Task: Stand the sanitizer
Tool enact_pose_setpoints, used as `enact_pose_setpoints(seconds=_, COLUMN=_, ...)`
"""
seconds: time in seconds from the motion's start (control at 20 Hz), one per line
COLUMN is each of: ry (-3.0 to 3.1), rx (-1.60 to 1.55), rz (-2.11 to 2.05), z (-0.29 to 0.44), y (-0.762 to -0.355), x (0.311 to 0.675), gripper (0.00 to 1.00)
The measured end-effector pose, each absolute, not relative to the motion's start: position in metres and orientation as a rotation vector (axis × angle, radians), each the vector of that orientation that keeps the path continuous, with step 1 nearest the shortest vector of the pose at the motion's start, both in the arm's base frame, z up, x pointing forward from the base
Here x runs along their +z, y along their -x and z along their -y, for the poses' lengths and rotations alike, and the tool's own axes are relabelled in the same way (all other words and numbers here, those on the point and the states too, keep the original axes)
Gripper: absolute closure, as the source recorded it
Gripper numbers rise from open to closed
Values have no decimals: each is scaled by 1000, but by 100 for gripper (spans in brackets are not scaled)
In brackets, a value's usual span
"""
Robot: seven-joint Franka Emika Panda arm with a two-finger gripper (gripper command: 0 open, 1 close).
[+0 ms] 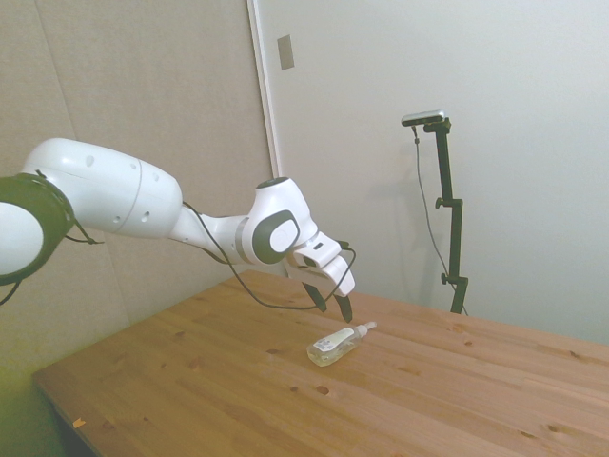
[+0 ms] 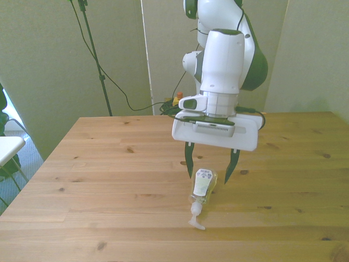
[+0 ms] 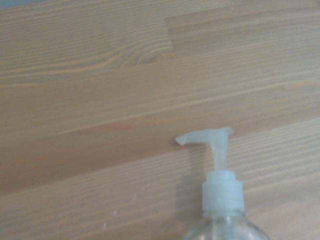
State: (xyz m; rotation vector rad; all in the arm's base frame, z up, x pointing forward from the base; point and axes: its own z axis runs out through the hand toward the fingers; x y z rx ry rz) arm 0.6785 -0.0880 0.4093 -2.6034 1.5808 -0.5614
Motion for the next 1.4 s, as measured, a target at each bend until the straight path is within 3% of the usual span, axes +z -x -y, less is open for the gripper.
enact_pose_setpoints(seconds=0.75, ry=2551, rx=-613, rz=-1657, z=116, y=-724, x=353, gripper=0)
enact_pose_setpoints(seconds=0.8, ry=2544, rx=-614, rz=-1663, z=118, y=-725, x=353, gripper=100)
enact_pose_setpoints(seconds=1.4, ry=2509, rx=-608, rz=-1694, z=126, y=-730, x=347, gripper=100)
